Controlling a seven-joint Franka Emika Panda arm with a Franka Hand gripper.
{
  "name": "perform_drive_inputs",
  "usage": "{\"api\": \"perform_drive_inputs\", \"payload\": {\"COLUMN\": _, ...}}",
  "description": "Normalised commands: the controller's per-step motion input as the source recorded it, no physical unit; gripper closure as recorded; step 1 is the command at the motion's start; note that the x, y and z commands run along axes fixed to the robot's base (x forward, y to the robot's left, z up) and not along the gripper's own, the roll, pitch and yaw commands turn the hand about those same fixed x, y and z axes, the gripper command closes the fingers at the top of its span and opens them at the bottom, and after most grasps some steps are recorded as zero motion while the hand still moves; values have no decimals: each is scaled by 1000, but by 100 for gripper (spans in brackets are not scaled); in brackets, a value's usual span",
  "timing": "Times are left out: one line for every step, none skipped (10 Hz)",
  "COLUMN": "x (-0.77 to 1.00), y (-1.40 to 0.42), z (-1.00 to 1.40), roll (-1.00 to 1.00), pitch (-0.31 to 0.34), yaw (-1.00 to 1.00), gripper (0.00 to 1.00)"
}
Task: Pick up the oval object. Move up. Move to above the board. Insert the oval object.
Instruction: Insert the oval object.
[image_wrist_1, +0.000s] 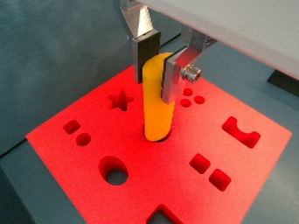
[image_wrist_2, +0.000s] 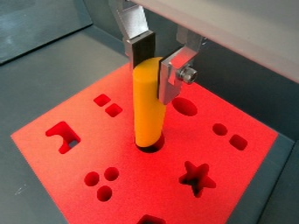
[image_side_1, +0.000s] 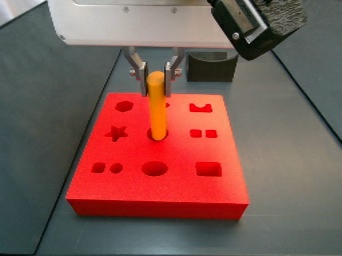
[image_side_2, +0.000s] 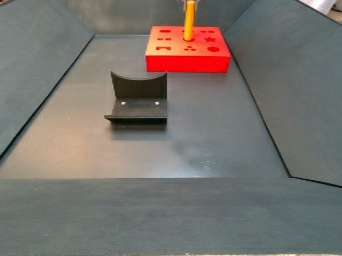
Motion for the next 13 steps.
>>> {"api": "perform_drive_inputs", "payload": {"x": 14, "y": 0, "z": 0, "roll": -6, "pitch": -6, "yaw": 0, "gripper": 100}}
{"api": "perform_drive_inputs", "payload": {"x": 20, "y": 0, "z": 0, "roll": 0, "pitch": 0, "yaw": 0, "gripper": 100}}
{"api": "perform_drive_inputs", "payload": {"x": 26, "y": 0, "z": 0, "roll": 0, "pitch": 0, "yaw": 0, "gripper": 100}}
{"api": "perform_drive_inputs", "payload": {"x": 31, "y": 0, "z": 0, "roll": 0, "pitch": 0, "yaw": 0, "gripper": 100}}
{"api": "perform_drive_inputs", "payload": {"x": 57, "y": 0, "z": 0, "roll": 0, "pitch": 0, "yaw": 0, "gripper": 100}}
{"api": "perform_drive_inputs", "payload": {"x": 37, "y": 0, "z": -66, "roll": 0, "pitch": 0, "yaw": 0, "gripper": 100}}
{"api": "perform_drive_inputs", "payload": {"x": 0, "y": 0, "z": -200, "roll": 26, "pitch": -46, "yaw": 0, "gripper": 100}}
{"api": "perform_drive_inputs", "payload": {"x": 0, "y": 0, "z": -331, "roll": 57, "pitch": -77, "yaw": 0, "gripper": 100}}
{"api": "perform_drive_inputs", "payload": {"x": 0, "y": -31, "z": -477, "roll": 99, "pitch": -120, "yaw": 0, "gripper": 100}}
{"api": "perform_drive_inputs", "payload": {"x": -74, "y": -54, "z": -631, "roll": 140, "pitch": -166, "yaw": 0, "gripper": 100}}
{"api": "perform_drive_inputs", "payload": {"x": -117, "y": -74, "z": -789, "roll": 206, "pitch": -164, "yaw": 0, "gripper": 100}}
{"api": "perform_drive_inputs", "payload": {"x": -200, "y": -29, "z": -863, "roll": 234, "pitch": -107, "yaw": 0, "gripper": 100}}
{"api": "perform_drive_inputs", "payload": {"x": -249, "y": -43, "z": -940, "roll": 207, "pitch": -91, "yaw": 0, "gripper": 100}}
